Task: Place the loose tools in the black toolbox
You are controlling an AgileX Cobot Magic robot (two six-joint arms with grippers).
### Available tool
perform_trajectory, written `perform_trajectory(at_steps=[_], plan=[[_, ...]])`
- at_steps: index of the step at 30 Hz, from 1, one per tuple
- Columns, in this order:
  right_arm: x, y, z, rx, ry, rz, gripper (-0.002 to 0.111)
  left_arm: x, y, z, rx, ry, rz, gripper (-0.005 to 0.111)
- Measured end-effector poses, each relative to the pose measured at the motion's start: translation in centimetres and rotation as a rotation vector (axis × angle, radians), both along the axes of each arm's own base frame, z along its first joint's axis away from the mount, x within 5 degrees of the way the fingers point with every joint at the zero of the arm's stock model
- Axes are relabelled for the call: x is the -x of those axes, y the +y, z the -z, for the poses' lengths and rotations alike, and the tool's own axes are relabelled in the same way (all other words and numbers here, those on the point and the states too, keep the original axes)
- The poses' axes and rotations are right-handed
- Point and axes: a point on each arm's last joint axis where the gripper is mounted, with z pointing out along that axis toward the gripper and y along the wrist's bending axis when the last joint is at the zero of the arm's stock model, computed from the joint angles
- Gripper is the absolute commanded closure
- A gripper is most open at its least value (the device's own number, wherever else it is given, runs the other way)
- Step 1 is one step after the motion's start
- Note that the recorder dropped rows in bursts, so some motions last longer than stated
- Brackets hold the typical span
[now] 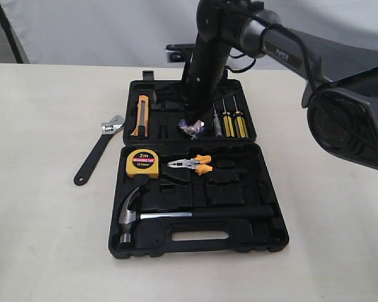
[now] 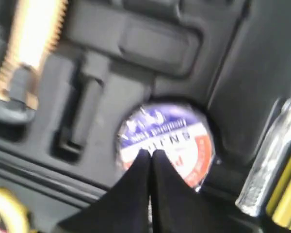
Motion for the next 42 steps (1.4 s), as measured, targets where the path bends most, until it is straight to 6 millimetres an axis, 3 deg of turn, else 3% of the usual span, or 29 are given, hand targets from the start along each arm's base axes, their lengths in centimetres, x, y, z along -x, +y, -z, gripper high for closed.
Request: perform_trajectory(at_steps=[3,7,15,20,24,30,36,42], plan=[[0.3,-0.1,1.4,0.016,0.042,0.0,0.108,0.0,0.0,0.0,0.0,0.0,0.0,0.105],[0.3,-0.2,0.7,0.021,0.022,-0.002,0.108,0.0,0.0,0.0,0.0,0.0,0.0,0.105],[-0.4,0.7,-4.8,-0.081,-0.118,-0.003,0.109,0.0,0.0,0.0,0.0,0.0,0.0,0.105],[1.0,4.4,-6.3,-0.123,-0.154,-0.064,0.109,0.0,0.0,0.0,0.0,0.0,0.0,0.105],[3.6,9.4,-5.4,-0.131,-0.13,-0.123,0.109,0.0,0.0,0.0,0.0,0.0,0.0,0.105],[6.3,15.3,-1.9,-0.155,-0.131,-0.191,0.109,0.0,0.0,0.0,0.0,0.0,0.0,0.105],[8.2,18.1,1.0,-0.141,-0.11,-0.246,0.109,0.0,0.0,0.0,0.0,0.0,0.0,0.105],[8.5,18.5,3.4,-0.141,-0.041,-0.257,0.109,0.0,0.0,0.0,0.0,0.0,0.0,0.105]])
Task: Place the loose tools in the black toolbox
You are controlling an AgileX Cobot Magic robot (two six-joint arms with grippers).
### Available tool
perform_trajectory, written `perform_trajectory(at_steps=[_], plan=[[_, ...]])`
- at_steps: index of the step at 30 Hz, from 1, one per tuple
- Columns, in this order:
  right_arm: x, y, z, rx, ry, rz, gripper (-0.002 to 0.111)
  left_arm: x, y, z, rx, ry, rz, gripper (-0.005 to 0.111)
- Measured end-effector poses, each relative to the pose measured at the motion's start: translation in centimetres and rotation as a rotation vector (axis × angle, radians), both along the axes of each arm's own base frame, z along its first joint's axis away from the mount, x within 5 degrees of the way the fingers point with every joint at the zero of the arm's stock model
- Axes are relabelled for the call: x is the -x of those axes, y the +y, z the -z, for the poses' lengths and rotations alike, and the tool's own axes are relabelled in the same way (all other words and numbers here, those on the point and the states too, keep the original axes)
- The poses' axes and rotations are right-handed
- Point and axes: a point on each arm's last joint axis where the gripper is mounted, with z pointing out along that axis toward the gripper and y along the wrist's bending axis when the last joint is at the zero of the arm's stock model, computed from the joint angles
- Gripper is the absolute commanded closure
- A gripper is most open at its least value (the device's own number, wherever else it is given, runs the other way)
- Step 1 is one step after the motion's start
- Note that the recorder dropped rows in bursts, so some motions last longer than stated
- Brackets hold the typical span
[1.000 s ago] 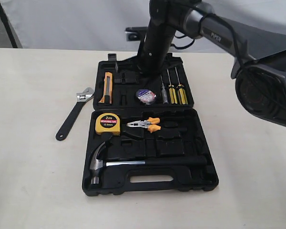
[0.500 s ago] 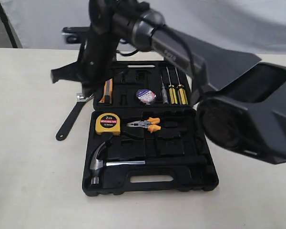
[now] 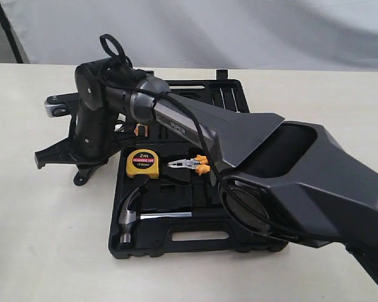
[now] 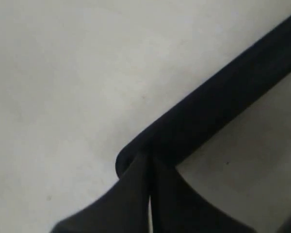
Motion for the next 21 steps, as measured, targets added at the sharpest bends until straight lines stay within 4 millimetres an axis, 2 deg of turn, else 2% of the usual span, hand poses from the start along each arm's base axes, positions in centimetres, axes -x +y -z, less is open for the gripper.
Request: perform_trajectory(at_steps=[12,15,18,21], plan=[[0.8,0.4,0.2,0.03,0.019,-0.074,0.109,0.0,0.0,0.0,0.0,0.0,0.0,0.105],[1.4,0.6,-0.3,0.033,0.029,-0.088,0.109,0.0,0.0,0.0,0.0,0.0,0.0,0.105],[2.1,0.9,-1.6,0.046,0.028,-0.112,0.109,0.0,0.0,0.0,0.0,0.0,0.0,0.105],[2.4,1.2,-4.4,0.018,-0.025,-0.123,0.109,0.0,0.0,0.0,0.0,0.0,0.0,0.105]])
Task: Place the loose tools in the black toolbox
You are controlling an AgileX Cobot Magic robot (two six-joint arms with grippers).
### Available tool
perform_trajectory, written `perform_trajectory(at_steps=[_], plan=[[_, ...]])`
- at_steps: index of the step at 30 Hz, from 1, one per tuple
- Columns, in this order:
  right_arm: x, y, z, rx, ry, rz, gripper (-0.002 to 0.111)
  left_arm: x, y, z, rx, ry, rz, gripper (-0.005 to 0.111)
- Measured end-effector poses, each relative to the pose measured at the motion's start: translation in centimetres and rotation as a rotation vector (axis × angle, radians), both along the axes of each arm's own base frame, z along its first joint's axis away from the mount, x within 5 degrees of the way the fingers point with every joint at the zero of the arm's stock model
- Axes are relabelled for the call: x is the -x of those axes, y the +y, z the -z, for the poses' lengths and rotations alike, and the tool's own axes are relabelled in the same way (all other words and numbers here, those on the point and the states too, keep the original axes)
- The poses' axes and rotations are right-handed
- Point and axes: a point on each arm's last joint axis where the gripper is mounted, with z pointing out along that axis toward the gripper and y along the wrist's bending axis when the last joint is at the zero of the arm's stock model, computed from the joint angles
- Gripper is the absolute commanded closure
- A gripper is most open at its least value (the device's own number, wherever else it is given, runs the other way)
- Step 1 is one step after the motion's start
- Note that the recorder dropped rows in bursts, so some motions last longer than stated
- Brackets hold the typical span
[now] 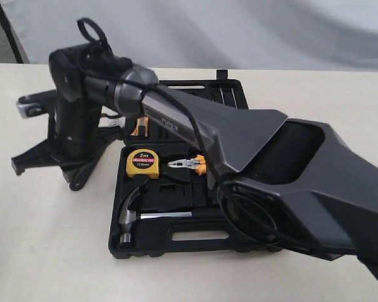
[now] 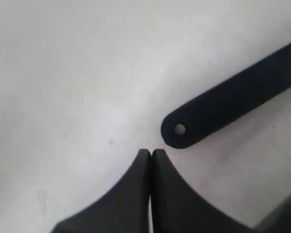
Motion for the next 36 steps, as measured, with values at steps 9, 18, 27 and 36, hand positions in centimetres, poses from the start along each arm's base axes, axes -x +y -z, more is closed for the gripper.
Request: perform_trajectory(at_steps=[9,18,27,36], plan=[[-1.1,0.7,1.3,-0.046,-0.082,0.019,0.109,0.0,0.0,0.0,0.0,0.0,0.0,0.105],[-1.0,0.4,4.3,0.034,-0.032,0.009,0.109,0.0,0.0,0.0,0.0,0.0,0.0,0.105],[-0.3,1.0,4.3,0.03,-0.012,-0.008,0.109,0.0,0.0,0.0,0.0,0.0,0.0,0.105],[1.8,1.5,4.4,0.043,0.038,-0.037,0.109,0.0,0.0,0.0,0.0,0.0,0.0,0.105]])
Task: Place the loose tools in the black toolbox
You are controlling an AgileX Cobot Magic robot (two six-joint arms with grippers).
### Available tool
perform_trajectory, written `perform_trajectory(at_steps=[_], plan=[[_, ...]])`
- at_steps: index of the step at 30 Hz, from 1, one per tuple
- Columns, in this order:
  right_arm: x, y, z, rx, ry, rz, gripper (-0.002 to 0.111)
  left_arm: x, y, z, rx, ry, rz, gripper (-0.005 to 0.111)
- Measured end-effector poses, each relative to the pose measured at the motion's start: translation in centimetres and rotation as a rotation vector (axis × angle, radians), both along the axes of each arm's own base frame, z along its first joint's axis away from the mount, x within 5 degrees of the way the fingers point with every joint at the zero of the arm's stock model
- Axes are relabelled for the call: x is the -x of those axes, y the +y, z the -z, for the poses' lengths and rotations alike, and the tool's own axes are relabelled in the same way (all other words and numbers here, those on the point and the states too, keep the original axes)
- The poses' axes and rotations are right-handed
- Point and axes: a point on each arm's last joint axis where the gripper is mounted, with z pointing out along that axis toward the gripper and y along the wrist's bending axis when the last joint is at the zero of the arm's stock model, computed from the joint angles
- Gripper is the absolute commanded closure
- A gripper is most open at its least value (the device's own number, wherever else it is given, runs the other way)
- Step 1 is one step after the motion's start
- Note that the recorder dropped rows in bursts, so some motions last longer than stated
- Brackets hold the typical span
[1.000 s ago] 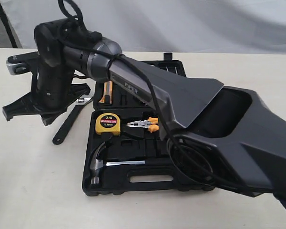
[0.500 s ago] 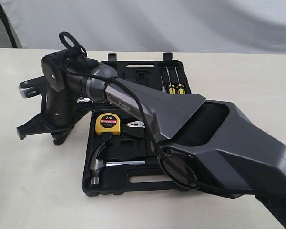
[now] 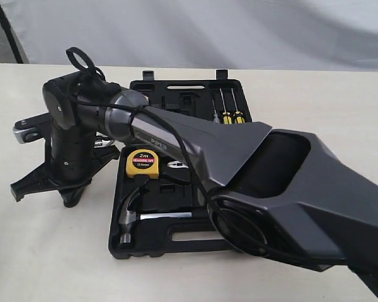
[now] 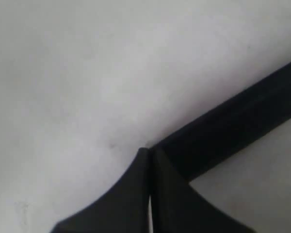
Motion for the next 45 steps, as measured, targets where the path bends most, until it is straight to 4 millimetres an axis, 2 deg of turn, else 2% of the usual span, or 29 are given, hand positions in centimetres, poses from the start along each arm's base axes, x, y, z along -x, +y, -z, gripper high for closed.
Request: perform_trajectory(at_steps=[9,13,17,20,22,24,26,29,30,37,42,45], plan=[[2.4,-1.6,-0.5,0.069,0.096,-0.026,0.109,0.0,0.0,0.0,0.0,0.0,0.0,0.105],[2.8,-1.9,-1.7,0.081,0.108,-0.041,0.109,0.0,0.0,0.0,0.0,0.0,0.0,0.105],[2.1,-1.5,-5.2,0.02,0.03,-0.022,0.109,0.0,0.0,0.0,0.0,0.0,0.0,0.105],[0.9,-1.6,-7.9,-0.022,-0.047,0.046,0.108,0.0,0.0,0.0,0.0,0.0,0.0,0.105],[-0.1,-2.2,-8.8,-0.03,-0.088,0.114,0.108,0.0,0.0,0.0,0.0,0.0,0.0,0.105],[-1.0,-2.8,-9.0,-0.033,-0.118,0.182,0.102,0.0,0.0,0.0,0.0,0.0,0.0,0.105],[-1.8,-3.4,-8.6,-0.028,-0.113,0.236,0.088,0.0,0.0,0.0,0.0,0.0,0.0,0.105],[-2.7,-4.0,-7.3,-0.014,-0.085,0.295,0.06,0.0,0.0,0.0,0.0,0.0,0.0,0.105],[-2.8,-4.0,-6.9,-0.008,-0.077,0.307,0.054,0.0,0.0,0.0,0.0,0.0,0.0,0.105],[-3.1,-3.6,-3.0,0.022,-0.003,0.437,0.054,0.0,0.0,0.0,0.0,0.0,0.0,0.105],[-3.6,-3.2,-2.7,-0.043,0.002,0.559,0.054,0.0,0.0,0.0,0.0,0.0,0.0,0.105],[-3.8,-3.1,-1.3,-0.032,0.015,0.611,0.054,0.0,0.0,0.0,0.0,0.0,0.0,0.105]])
